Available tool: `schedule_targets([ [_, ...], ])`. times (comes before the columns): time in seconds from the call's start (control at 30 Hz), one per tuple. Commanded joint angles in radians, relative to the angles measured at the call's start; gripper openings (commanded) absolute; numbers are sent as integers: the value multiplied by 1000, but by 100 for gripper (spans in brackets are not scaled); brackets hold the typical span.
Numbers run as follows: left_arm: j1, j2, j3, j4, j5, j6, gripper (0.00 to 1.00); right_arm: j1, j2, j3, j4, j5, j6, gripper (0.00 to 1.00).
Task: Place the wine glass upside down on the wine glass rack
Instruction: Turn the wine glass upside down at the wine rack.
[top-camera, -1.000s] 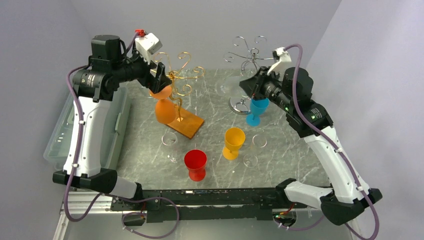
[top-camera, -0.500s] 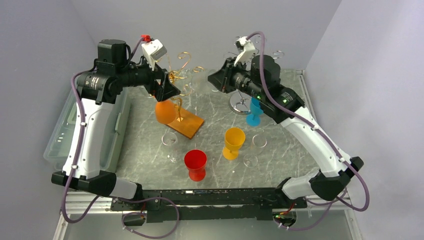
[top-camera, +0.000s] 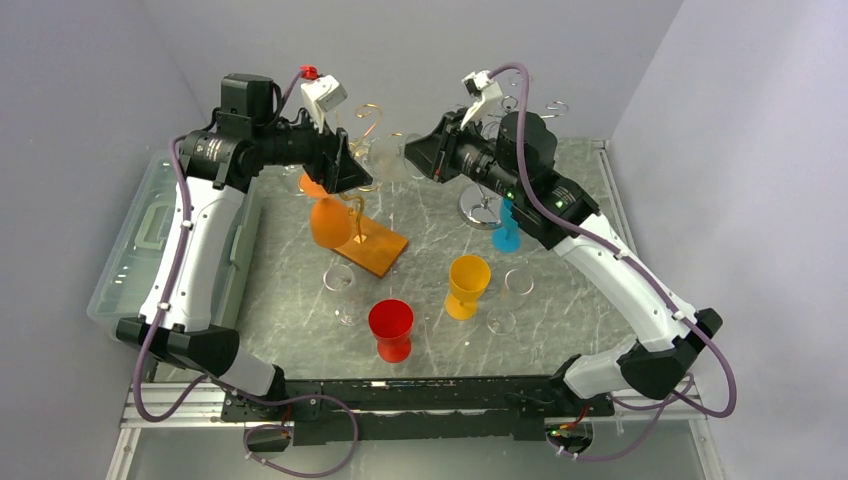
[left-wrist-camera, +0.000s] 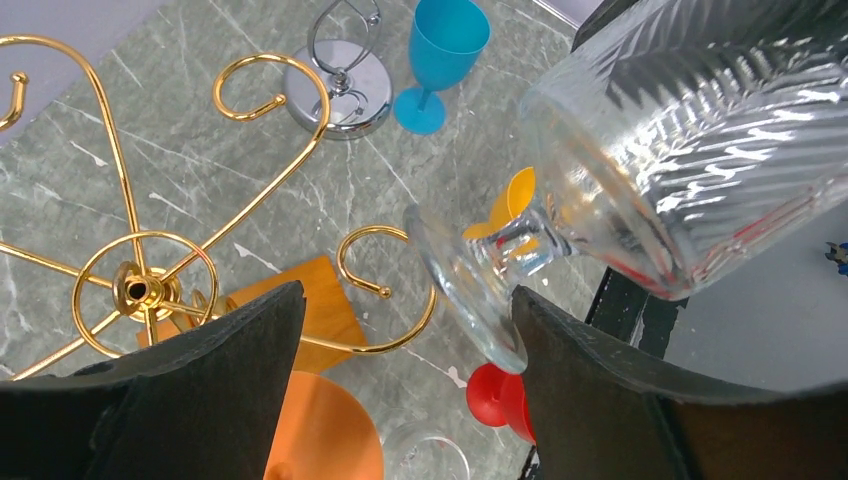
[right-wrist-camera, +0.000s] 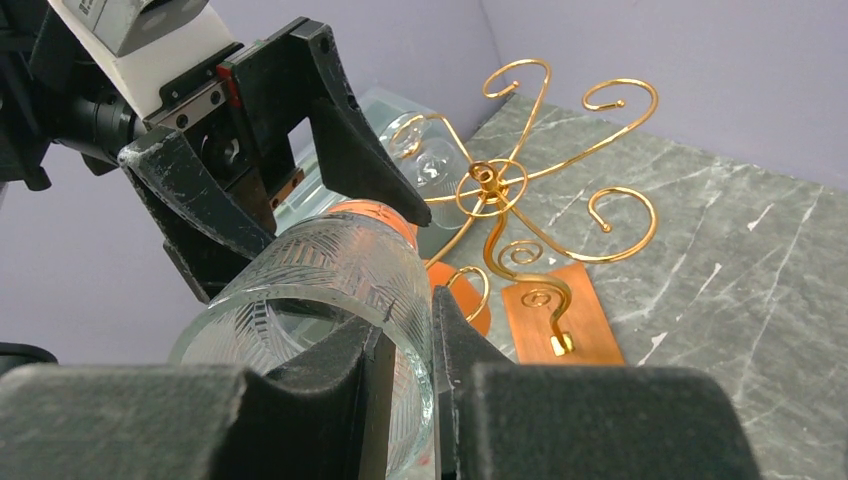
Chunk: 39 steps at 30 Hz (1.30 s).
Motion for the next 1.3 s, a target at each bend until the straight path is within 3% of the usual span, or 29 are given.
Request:
schedule_targets([
  [0.0,-5,-6,37,59,15,-15,78,9,-40,-23,188,-96,42,0],
  [0.13,-5,-10,30,66,19,5,61,14,-48,-63,234,-129,57,0],
  [0.3,-5,-1,45,44,-1,65,16,25,-70,-117,281,-146,54,0],
  [0.37,-5,-3,58,46,-35,95,2,25,-71,-118,274,-154,45,7],
  [0.43,-5,-13,63,60,-64,123,0,25,-79,-121,250,-155,39,17],
  [0.6,-5,-41,79,88,-118,253,0,21,-143,-153,154,-135,-20,56],
  [0.73,-5,-75,56,117,-167,402,0,-6,-200,-141,24,-143,-87,98],
  [1.0,-7,-182,-19,241,-107,627,0,-98,-234,-71,-45,-264,-98,100],
  [1.27,-21,-320,-190,377,-19,862,0,-6,-51,64,-49,-364,-89,100],
])
